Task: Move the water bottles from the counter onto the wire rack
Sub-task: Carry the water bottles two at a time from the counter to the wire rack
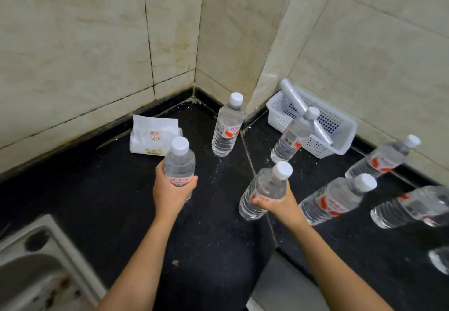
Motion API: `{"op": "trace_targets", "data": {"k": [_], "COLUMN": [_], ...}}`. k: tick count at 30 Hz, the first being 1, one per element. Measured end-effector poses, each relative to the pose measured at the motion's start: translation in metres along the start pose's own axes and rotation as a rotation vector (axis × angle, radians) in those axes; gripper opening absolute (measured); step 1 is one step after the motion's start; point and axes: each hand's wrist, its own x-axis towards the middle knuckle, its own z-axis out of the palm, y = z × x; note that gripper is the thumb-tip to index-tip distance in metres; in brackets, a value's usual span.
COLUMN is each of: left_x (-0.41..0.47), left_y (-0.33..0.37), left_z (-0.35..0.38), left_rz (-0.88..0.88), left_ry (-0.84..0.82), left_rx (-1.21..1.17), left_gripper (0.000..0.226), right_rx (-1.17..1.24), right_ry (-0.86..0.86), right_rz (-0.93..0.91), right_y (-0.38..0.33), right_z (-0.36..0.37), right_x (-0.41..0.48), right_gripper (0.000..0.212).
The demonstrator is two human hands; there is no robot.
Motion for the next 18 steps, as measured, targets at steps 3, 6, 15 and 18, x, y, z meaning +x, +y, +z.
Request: {"op": "trace_targets", "data": {"k": [3,6,15,18], "left_x": [-0.019,-0.042,-0.111,-0.139], "left_y": [-0.001,0.001,0.001,0.008], "left_z": [0.001,0.001,0.01,0.024], "left_rz": [-0.009,-0.01,0.027,0.005], "left_ry": [-0.039,-0.063,-0.225,-0.282], "left_rx": [0.007,0.022,0.046,0.017], "left_gripper": [0.078,0.078,0.067,0.065], "right_rx": [0.01,0.048,0.005,0.009], "right_ry": [0.01,0.037,0.13,0.169], "right_rz": [-0.001,0.028,0.025,0.01], "right_y": [0.0,0.006,0.028,0.027], "right_z": [0.0,-0.003,-0.057,-0.079], "right_x": [-0.011,-0.033,-0.107,-0.142], "right_gripper": [0.087,0.085,0.052,0.033]}}
